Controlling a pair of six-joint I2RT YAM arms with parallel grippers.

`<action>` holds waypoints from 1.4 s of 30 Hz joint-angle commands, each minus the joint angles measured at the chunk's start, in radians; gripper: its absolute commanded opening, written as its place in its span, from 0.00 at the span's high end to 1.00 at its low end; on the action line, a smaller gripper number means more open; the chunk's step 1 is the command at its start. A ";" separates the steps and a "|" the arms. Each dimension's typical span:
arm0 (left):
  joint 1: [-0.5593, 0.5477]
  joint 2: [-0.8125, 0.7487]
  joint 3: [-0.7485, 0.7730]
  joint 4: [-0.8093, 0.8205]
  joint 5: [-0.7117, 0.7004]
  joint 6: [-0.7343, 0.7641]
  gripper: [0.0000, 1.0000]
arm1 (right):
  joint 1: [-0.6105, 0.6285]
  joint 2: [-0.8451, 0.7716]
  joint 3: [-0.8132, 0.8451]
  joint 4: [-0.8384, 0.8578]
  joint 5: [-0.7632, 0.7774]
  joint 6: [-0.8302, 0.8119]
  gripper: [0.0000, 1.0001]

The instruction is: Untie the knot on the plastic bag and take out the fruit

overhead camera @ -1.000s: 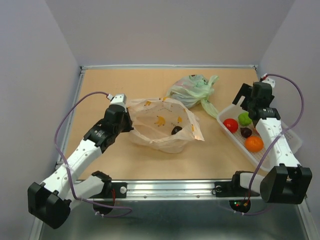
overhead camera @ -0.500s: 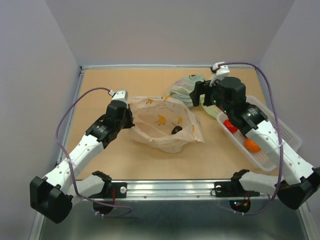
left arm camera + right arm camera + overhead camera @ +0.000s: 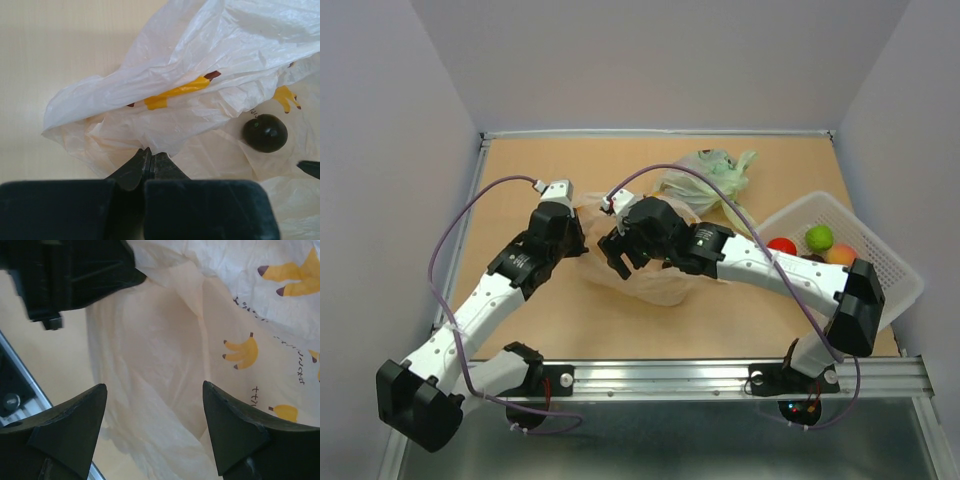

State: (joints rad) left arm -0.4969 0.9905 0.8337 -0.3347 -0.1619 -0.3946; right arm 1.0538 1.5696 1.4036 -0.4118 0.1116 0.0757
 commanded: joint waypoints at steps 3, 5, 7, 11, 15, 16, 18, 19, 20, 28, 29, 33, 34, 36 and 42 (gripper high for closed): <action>0.003 -0.049 -0.002 0.002 -0.008 -0.009 1.00 | -0.005 -0.009 -0.048 0.048 0.111 0.041 0.24; 0.001 -0.052 -0.007 0.000 -0.007 -0.009 1.00 | -0.005 -0.028 -0.058 0.059 0.114 0.058 0.27; 0.003 -0.053 -0.010 0.000 -0.004 -0.007 1.00 | -0.005 -0.043 -0.069 0.071 0.114 0.075 0.29; 0.003 -0.052 -0.015 0.005 0.010 -0.009 1.00 | -0.008 -0.049 -0.101 0.085 0.209 0.125 0.36; 0.001 -0.059 -0.015 0.006 0.028 -0.010 1.00 | -0.023 -0.031 -0.185 0.087 0.283 0.174 0.38; 0.001 -0.068 -0.015 0.008 0.030 -0.004 1.00 | -0.028 -0.026 -0.205 0.088 0.292 0.200 0.38; 0.001 -0.087 -0.013 0.006 0.039 0.002 1.00 | -0.038 -0.022 -0.276 0.093 0.325 0.229 0.38; 0.003 -0.095 -0.013 0.008 0.042 0.013 1.00 | -0.043 -0.023 -0.302 0.094 0.338 0.246 0.38; 0.003 -0.104 -0.012 0.011 0.047 0.019 1.00 | -0.044 -0.025 -0.327 0.096 0.365 0.283 0.35; 0.001 -0.208 -0.034 0.057 0.174 0.056 1.00 | -0.080 -0.095 -0.584 0.152 0.450 0.420 0.16; 0.001 -0.211 -0.039 0.068 0.203 0.056 1.00 | -0.087 -0.097 -0.598 0.181 0.438 0.421 0.15; -0.012 -0.230 -0.091 0.097 0.294 0.039 1.00 | -0.103 -0.095 -0.666 0.263 0.421 0.438 0.15; -0.015 -0.239 -0.100 0.103 0.301 0.028 1.00 | -0.104 -0.097 -0.676 0.280 0.421 0.438 0.15; -0.032 -0.240 -0.128 0.120 0.317 0.019 1.00 | -0.106 -0.103 -0.699 0.332 0.412 0.435 0.15; -0.118 -0.198 -0.206 0.177 0.276 -0.036 1.00 | -0.107 -0.109 -0.730 0.484 0.411 0.409 0.18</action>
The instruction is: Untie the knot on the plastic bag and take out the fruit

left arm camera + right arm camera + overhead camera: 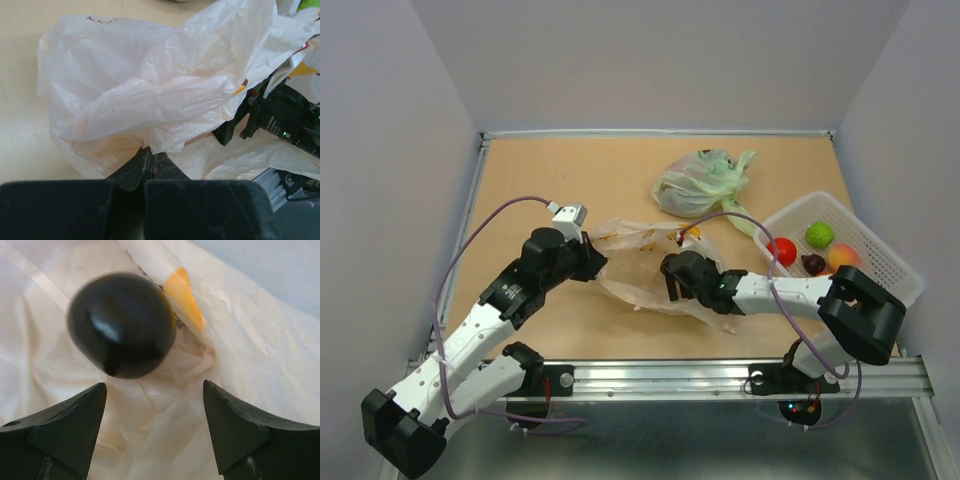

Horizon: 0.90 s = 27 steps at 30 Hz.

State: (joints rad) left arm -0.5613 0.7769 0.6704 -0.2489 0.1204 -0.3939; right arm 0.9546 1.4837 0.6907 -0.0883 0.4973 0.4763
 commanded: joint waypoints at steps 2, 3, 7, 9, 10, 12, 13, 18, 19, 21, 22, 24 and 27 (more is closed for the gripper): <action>-0.084 0.033 -0.066 0.129 -0.030 -0.063 1.00 | -0.013 0.006 -0.019 0.196 0.026 -0.004 0.21; -0.116 0.057 -0.075 0.141 -0.050 -0.069 1.00 | -0.014 0.015 -0.019 0.205 0.026 -0.007 0.22; -0.172 0.122 -0.100 0.178 -0.111 -0.092 1.00 | -0.017 0.058 -0.029 0.263 -0.009 -0.021 0.26; -0.173 0.146 -0.109 0.188 -0.145 -0.095 1.00 | -0.019 0.063 -0.033 0.286 -0.023 -0.021 0.26; -0.175 0.153 -0.109 0.189 -0.151 -0.095 0.99 | -0.017 0.059 -0.034 0.292 -0.025 -0.019 0.26; -0.176 0.168 -0.115 0.197 -0.169 -0.097 1.00 | -0.019 0.040 -0.039 0.305 -0.020 -0.024 0.25; -0.177 0.173 -0.118 0.200 -0.171 -0.095 1.00 | -0.019 0.033 -0.039 0.308 -0.014 -0.025 0.25; -0.181 0.190 -0.127 0.203 -0.177 -0.102 0.99 | -0.017 -0.025 -0.028 0.311 0.105 0.010 0.16; -0.181 0.190 -0.129 0.206 -0.179 -0.103 1.00 | -0.017 -0.034 -0.022 0.311 0.124 0.019 0.16; -0.183 0.191 -0.129 0.209 -0.182 -0.105 1.00 | -0.020 -0.030 -0.013 0.315 0.182 0.048 0.16; -0.186 0.194 -0.129 0.208 -0.185 -0.105 1.00 | -0.019 -0.022 0.001 0.315 0.202 0.057 0.16; -0.186 0.194 -0.126 0.209 -0.185 -0.105 1.00 | -0.024 0.015 0.013 0.315 0.239 0.085 0.16; -0.189 0.190 -0.126 0.204 -0.188 -0.105 1.00 | -0.034 0.068 0.036 0.315 0.253 0.117 0.16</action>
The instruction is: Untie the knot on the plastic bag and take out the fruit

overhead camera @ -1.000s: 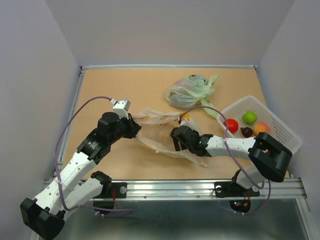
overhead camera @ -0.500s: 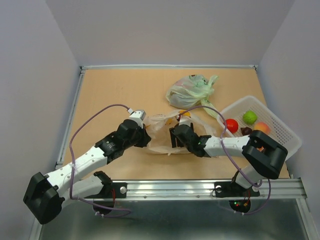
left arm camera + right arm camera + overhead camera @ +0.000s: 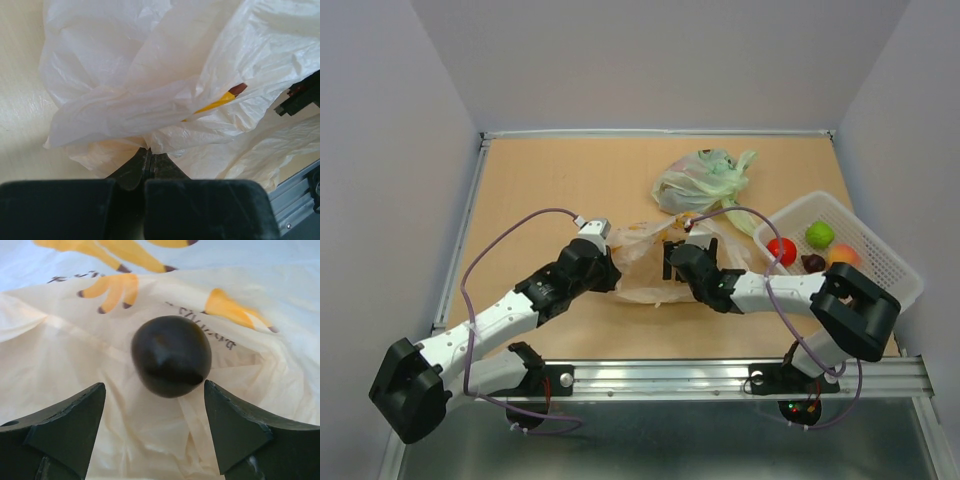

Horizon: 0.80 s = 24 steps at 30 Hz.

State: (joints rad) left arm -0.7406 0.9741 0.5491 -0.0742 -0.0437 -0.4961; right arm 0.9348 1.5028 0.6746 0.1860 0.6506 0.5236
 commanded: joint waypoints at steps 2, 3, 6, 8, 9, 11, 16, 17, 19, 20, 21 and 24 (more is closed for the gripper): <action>-0.011 -0.018 -0.006 0.028 -0.025 -0.005 1.00 | -0.019 0.072 0.060 0.041 0.106 0.090 0.17; -0.011 -0.023 -0.008 0.022 -0.027 -0.007 1.00 | -0.025 0.092 0.068 0.041 0.109 0.107 0.18; -0.013 -0.037 -0.012 0.014 -0.031 -0.012 1.00 | -0.031 0.129 0.092 0.044 0.118 0.124 0.21; -0.013 -0.041 -0.014 0.010 -0.035 -0.012 1.00 | -0.033 0.148 0.106 0.047 0.121 0.122 0.23; -0.014 -0.043 -0.014 0.005 -0.035 -0.013 1.00 | -0.033 0.154 0.112 0.055 0.124 0.122 0.25; -0.014 -0.048 -0.014 0.001 -0.036 -0.013 1.00 | -0.034 0.168 0.123 0.067 0.142 0.127 0.30; -0.014 -0.052 -0.014 -0.003 -0.044 -0.015 1.00 | -0.034 0.174 0.114 0.101 0.173 0.121 0.49; -0.014 -0.052 -0.014 -0.004 -0.044 -0.016 1.00 | -0.034 0.171 0.112 0.108 0.173 0.116 0.54; -0.014 -0.052 -0.014 -0.006 -0.050 -0.016 1.00 | -0.034 0.165 0.105 0.113 0.169 0.115 0.72; -0.014 -0.055 -0.012 -0.010 -0.056 -0.018 1.00 | -0.036 0.152 0.097 0.119 0.150 0.110 0.81; -0.014 -0.055 -0.012 -0.007 -0.056 -0.018 1.00 | -0.034 0.146 0.092 0.124 0.150 0.105 0.85; -0.014 -0.058 -0.006 -0.012 -0.076 -0.025 1.00 | -0.034 0.107 0.076 0.141 0.062 0.072 0.97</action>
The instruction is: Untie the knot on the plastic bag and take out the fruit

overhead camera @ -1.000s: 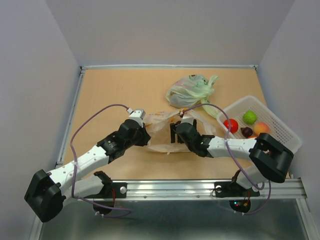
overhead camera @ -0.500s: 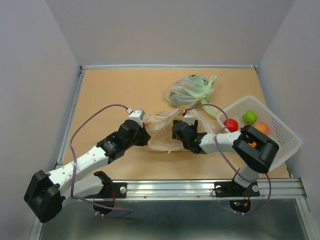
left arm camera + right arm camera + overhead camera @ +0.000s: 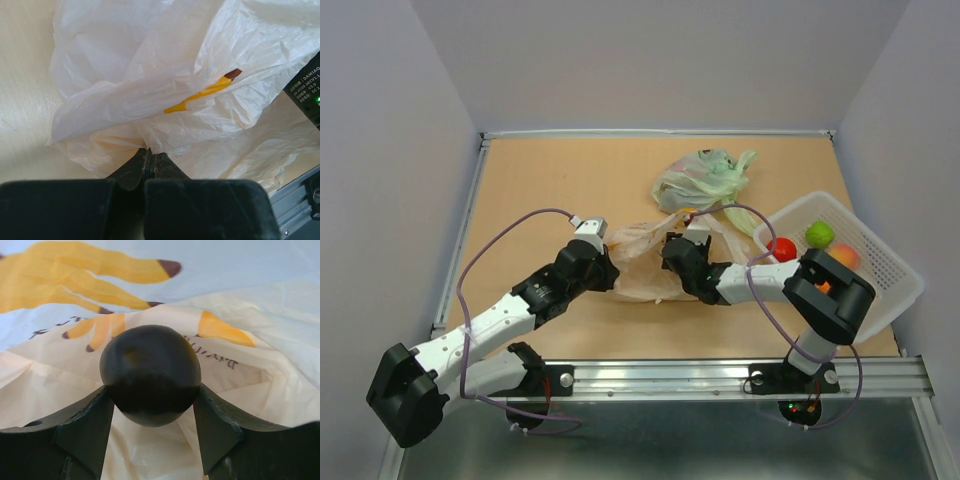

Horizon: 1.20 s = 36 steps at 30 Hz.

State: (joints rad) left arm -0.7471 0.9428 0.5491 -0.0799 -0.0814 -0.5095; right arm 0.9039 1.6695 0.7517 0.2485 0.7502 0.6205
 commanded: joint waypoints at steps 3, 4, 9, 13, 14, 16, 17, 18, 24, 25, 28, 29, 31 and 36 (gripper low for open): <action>-0.008 -0.024 0.005 -0.011 -0.069 -0.023 1.00 | -0.003 -0.111 -0.011 0.092 -0.159 -0.098 0.99; -0.008 -0.022 0.009 -0.015 -0.080 -0.030 1.00 | -0.002 -0.125 -0.011 0.090 -0.205 -0.116 0.99; -0.008 0.005 0.058 -0.060 -0.178 -0.052 1.00 | 0.000 -0.217 0.003 0.052 -0.519 -0.228 0.99; -0.006 0.025 0.089 -0.078 -0.240 -0.061 1.00 | 0.001 -0.287 0.023 0.017 -0.710 -0.255 0.99; -0.005 0.025 0.094 -0.081 -0.253 -0.063 1.00 | 0.000 -0.290 0.052 -0.014 -0.745 -0.263 0.99; 0.000 0.031 0.113 -0.086 -0.279 -0.063 1.00 | 0.000 -0.281 0.089 -0.049 -0.880 -0.281 0.99; 0.012 0.034 0.123 -0.090 -0.285 -0.063 1.00 | 0.001 -0.269 0.122 -0.079 -0.919 -0.291 0.99; 0.023 0.037 0.133 -0.096 -0.285 -0.060 1.00 | 0.001 -0.261 0.138 -0.095 -0.954 -0.294 0.99; 0.144 0.027 0.206 -0.106 -0.299 -0.027 1.00 | 0.000 -0.232 0.166 -0.132 -1.077 -0.297 0.99; 0.156 0.021 0.213 -0.101 -0.299 -0.020 1.00 | 0.001 -0.234 0.172 -0.135 -1.103 -0.298 0.99; 0.180 -0.002 0.204 -0.084 -0.313 0.005 1.00 | 0.000 -0.241 0.196 -0.141 -1.141 -0.292 0.99; 0.181 -0.006 0.198 -0.090 -0.320 0.009 1.00 | 0.000 -0.260 0.204 -0.143 -1.138 -0.291 0.99; 0.181 -0.007 0.172 -0.095 -0.333 0.009 1.00 | 0.001 -0.286 0.231 -0.143 -1.120 -0.294 0.99; 0.186 -0.025 0.104 -0.101 -0.363 0.002 1.00 | -0.002 -0.376 0.314 -0.193 -1.043 -0.327 0.99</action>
State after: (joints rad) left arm -0.5674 0.9451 0.6949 -0.1772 -0.3897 -0.5217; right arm 0.9035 1.3895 0.9367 0.0490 -0.3271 0.3336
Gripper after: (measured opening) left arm 0.026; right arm 0.649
